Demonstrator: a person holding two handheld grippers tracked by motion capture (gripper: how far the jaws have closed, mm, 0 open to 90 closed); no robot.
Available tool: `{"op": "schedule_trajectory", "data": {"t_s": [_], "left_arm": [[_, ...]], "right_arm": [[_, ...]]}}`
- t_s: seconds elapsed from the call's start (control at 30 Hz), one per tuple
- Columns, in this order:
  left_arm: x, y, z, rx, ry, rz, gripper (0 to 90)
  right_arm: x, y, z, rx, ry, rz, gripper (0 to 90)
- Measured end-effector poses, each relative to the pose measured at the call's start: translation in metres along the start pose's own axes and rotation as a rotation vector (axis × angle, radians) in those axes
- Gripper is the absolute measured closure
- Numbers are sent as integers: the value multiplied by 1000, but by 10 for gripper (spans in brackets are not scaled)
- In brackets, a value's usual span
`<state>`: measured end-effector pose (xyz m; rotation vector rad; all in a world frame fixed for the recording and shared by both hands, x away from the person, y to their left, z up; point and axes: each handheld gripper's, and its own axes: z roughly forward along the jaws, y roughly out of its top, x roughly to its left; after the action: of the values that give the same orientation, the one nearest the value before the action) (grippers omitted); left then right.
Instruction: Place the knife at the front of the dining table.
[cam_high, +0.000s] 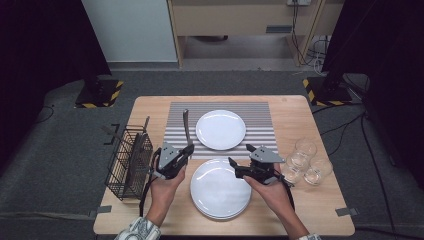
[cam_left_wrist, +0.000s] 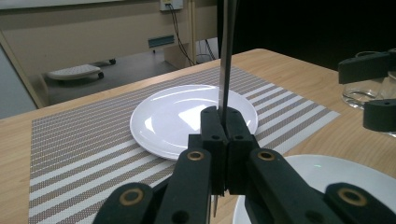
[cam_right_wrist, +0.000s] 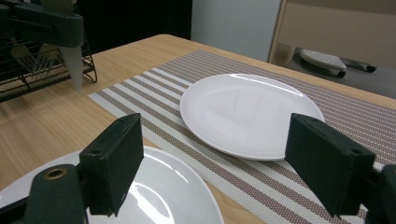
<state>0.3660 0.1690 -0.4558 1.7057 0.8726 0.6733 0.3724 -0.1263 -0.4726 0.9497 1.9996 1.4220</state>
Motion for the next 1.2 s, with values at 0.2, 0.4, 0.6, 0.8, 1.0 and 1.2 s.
{"op": "schedule_trajectory", "data": {"t_s": [0.2, 0.4, 0.6, 0.8, 1.0, 1.2], "left_arm": [[6, 2, 7, 5, 26, -14, 887], [11, 5, 15, 7, 56, -23, 887], [17, 7, 24, 28, 87, -36, 887], [25, 2, 33, 48, 119, -53, 887], [32, -5, 44, 73, 153, -62, 887], [40, -6, 49, 92, 181, -63, 887]], "right_arm": [[-2, -1, -2, -3, -6, 0, 193], [-3, -2, -3, -9, -9, 13, 194], [-5, -2, -4, -13, -11, 19, 194], [-6, -2, -6, -15, -11, 26, 196], [-6, -2, -7, -19, -11, 32, 198], [-7, -1, -7, -25, -14, 39, 199]]}}
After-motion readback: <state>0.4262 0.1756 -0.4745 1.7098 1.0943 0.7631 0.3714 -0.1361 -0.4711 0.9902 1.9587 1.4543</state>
